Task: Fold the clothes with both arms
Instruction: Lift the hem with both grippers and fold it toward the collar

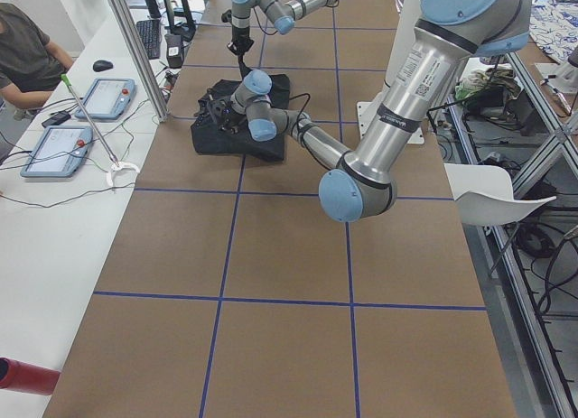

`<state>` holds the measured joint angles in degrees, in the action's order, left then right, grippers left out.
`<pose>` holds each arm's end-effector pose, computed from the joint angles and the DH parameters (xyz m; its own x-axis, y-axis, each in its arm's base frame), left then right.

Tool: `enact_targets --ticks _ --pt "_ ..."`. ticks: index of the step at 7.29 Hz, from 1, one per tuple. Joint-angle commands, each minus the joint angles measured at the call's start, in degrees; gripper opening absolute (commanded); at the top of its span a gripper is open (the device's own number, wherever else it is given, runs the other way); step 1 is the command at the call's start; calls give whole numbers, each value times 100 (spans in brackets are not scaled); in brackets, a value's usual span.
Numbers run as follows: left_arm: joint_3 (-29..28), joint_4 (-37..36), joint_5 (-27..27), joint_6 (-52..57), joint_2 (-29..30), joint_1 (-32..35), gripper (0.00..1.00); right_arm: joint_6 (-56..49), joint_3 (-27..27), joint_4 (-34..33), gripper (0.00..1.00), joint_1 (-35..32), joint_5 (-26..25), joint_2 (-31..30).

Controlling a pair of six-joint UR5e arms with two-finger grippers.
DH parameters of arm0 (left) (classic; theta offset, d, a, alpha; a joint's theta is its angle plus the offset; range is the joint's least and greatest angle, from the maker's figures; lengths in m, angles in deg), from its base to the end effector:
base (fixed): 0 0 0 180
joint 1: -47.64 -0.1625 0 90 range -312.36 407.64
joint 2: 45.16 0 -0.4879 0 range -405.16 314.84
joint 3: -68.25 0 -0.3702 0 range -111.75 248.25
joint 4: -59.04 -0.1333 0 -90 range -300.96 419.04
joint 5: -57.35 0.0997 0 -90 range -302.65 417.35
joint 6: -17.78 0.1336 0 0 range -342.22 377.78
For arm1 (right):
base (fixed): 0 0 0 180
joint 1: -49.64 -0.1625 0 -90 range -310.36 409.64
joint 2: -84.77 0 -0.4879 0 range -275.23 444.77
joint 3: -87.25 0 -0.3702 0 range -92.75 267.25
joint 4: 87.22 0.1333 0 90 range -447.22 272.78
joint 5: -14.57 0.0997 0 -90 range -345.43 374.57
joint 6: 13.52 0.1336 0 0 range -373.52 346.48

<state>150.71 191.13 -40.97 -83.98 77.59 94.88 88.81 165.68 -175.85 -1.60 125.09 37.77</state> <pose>0.4318 -0.6349 0.3742 0.1269 -0.4343 -0.8918 0.6759 0.6959 -0.2427 -0.4336 -0.6781 0.3775 0.3835 0.7972 0.4663 -0.7097 0.5775 -0.4035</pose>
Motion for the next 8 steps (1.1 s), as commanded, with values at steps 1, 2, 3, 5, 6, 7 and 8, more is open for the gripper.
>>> enact_targets --ticks 1,2,3,5,6,7,8 --pt "-1123 990 15 77 241 154 0 -20 -844 546 0 -26 -276 312" --pt "-1440 1230 15 86 285 171 0 -28 -1081 713 0 -26 -338 375" --pt "-1591 1371 15 138 311 172 0 -2 -1319 1002 0 -17 -356 445" --pt "-1811 1390 15 235 382 172 0 -2 -1680 1180 0 18 -373 595" --pt "-1961 1547 23 444 391 180 0 7 -1716 1276 0 27 -373 595" --pt "-2084 1627 24 490 391 215 4 -2 -1786 1295 0 18 -391 595" --pt "-2103 1628 15 490 391 224 4 -2 -1857 1312 0 9 -600 604"
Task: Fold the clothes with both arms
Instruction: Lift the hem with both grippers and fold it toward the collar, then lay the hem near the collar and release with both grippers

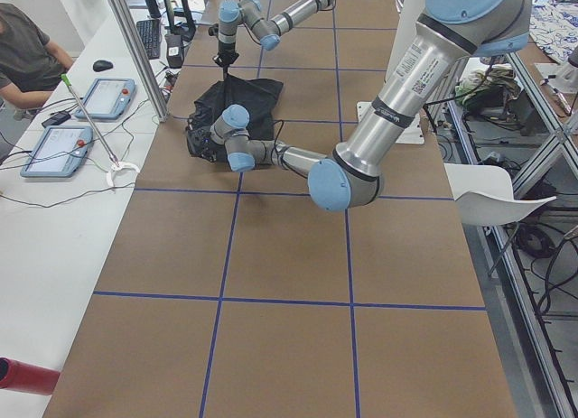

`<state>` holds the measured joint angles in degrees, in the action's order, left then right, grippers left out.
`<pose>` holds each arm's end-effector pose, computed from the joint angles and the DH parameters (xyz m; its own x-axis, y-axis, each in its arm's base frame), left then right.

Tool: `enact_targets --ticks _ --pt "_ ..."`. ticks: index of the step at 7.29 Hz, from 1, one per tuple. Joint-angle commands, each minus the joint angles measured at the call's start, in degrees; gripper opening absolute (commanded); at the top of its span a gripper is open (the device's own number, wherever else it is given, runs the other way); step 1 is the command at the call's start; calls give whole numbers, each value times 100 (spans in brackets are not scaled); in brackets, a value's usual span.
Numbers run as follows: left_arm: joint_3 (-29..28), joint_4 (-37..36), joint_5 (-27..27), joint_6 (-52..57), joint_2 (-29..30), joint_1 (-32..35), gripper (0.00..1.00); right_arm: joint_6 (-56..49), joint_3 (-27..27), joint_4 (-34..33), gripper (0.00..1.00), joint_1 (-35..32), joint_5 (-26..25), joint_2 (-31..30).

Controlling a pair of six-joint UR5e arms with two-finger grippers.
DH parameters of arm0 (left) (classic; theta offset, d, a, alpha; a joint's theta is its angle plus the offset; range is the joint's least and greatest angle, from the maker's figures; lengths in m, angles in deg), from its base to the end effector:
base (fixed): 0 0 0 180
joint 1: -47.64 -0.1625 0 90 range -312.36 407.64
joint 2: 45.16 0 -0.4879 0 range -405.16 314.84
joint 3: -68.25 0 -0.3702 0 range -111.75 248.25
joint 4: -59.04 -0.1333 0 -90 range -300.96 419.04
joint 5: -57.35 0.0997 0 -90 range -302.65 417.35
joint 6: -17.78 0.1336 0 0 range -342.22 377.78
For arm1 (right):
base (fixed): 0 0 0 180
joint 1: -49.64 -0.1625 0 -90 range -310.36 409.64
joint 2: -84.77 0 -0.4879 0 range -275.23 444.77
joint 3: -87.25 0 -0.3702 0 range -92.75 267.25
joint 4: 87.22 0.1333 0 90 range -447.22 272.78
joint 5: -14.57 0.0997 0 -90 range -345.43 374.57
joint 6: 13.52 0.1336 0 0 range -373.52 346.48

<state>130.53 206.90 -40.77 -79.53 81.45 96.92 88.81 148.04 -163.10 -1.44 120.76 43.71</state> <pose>0.4466 -0.6943 0.4575 0.1707 -0.3914 -0.9042 0.6930 0.7001 -0.1722 -0.4722 -0.7377 0.4090 0.3710 0.7859 0.4947 -0.7460 0.5695 -0.3452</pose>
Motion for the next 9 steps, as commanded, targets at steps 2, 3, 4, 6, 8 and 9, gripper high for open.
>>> enact_targets --ticks 2,3,4,6,8,9 --pt "-198 59 -6 45 65 11 13 41 -304 362 0 1 -212 106" --pt "-233 59 -6 54 74 11 44 146 -330 354 0 1 -204 237" --pt "-277 224 3 63 74 37 56 286 -409 354 0 1 -195 369" --pt "-348 331 -6 98 74 116 58 314 -497 381 0 1 -195 379" --pt "-296 454 -32 194 83 222 78 349 -419 381 76 1 -195 396" --pt "-200 454 -50 203 74 274 99 375 -331 381 89 62 -195 379"
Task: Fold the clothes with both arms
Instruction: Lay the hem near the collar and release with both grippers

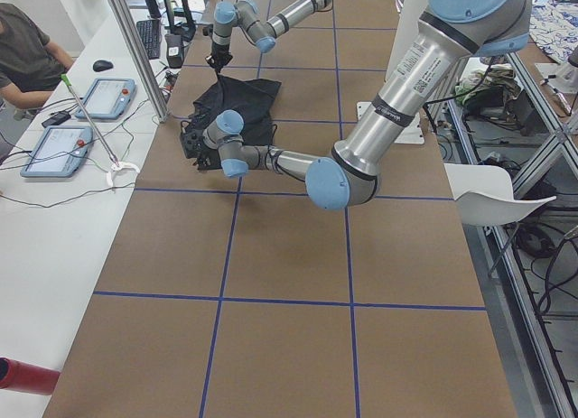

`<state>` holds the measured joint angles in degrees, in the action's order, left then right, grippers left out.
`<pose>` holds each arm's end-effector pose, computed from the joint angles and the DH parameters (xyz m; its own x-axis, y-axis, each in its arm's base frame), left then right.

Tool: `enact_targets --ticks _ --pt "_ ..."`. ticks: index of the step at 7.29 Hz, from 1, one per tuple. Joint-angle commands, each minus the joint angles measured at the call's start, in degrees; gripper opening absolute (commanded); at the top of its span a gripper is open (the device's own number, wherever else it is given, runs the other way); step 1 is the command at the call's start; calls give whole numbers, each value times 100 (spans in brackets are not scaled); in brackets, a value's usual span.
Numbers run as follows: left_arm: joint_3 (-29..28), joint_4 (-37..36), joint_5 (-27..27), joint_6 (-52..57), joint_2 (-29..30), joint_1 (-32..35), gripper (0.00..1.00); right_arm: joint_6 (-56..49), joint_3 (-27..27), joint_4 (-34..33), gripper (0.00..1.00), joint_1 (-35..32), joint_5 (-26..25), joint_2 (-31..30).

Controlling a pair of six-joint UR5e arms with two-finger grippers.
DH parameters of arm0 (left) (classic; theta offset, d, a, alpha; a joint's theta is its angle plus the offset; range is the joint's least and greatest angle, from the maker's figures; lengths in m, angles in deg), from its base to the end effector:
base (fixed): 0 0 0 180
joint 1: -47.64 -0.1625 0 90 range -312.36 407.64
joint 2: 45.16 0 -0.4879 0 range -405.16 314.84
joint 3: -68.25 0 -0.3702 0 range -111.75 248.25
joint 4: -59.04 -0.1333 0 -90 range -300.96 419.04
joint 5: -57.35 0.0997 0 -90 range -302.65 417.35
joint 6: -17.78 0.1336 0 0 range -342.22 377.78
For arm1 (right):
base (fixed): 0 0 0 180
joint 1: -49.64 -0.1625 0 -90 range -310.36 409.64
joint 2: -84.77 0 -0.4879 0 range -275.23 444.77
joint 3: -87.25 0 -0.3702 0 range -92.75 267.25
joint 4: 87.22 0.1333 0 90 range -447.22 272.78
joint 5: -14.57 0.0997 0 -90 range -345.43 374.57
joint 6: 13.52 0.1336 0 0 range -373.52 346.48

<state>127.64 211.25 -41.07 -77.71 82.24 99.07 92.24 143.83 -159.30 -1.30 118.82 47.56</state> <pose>0.4242 -0.7144 0.4606 0.1566 -0.3481 -0.9243 0.7064 0.6935 -0.1416 -0.4864 -0.7587 0.3774 0.3036 0.7919 0.5299 -0.7700 0.5314 -0.3530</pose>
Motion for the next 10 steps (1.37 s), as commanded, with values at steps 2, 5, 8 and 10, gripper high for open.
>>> enact_targets --ticks 2,5,8,10 --pt "361 -24 -36 21 -39 60 99 426 457 1 89 137 8 -207" --pt "415 -50 -36 30 -83 60 99 1226 2819 -26 85 514 52 -2068" --pt "424 -42 -28 39 -92 60 99 1973 4053 27 83 1224 -87 -3186" --pt "442 -50 -28 39 -92 60 99 2089 4063 27 81 1578 -405 -3144"
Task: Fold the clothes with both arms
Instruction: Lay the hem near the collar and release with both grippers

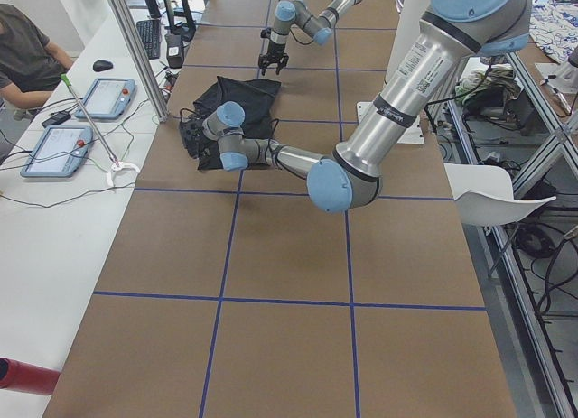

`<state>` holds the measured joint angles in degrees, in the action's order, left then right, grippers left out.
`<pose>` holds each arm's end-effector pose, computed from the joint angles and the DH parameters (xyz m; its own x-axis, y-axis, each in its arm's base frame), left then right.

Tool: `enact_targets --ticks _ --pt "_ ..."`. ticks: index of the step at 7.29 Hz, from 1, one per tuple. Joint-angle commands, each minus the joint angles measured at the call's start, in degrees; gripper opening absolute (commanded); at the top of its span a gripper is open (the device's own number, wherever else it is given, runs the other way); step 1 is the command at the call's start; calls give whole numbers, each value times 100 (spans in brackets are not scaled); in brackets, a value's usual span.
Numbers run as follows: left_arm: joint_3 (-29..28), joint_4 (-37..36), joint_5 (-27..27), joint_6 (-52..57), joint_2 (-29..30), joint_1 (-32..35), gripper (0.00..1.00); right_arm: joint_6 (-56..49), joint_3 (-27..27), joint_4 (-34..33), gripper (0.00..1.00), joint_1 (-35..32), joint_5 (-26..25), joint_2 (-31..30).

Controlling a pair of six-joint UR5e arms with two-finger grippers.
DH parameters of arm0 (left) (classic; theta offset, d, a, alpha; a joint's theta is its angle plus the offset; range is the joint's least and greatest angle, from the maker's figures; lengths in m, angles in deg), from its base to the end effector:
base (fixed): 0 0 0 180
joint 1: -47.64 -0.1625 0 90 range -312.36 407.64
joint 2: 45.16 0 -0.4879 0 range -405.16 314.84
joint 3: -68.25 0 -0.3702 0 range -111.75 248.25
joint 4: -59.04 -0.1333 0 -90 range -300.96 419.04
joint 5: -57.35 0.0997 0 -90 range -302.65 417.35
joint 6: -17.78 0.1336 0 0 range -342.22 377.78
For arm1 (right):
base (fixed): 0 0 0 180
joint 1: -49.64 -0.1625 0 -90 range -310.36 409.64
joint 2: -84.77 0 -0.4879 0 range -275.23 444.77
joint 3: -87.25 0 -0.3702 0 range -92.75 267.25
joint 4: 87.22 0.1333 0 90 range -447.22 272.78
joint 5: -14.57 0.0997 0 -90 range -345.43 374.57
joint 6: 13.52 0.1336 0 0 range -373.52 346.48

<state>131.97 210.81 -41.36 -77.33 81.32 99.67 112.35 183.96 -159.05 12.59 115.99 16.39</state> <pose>0.4097 -0.7088 0.4353 0.1282 -0.3073 -0.9429 0.7049 0.6971 -0.1314 -0.4698 -0.4885 0.4582 0.1663 0.8452 0.5079 -0.7076 0.4610 -0.5355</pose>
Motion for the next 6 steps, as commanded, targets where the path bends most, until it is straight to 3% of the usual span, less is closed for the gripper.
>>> enact_targets --ticks 1,5,6 --pt "18 -6 0 1 0 -9 99 86 50 2 80 259 -139 -44" --pt "0 -6 0 10 -9 -9 99 51 41 2 71 374 -148 -61" --pt "9 -6 0 10 -9 -9 99 60 42 2 54 383 -148 -61"
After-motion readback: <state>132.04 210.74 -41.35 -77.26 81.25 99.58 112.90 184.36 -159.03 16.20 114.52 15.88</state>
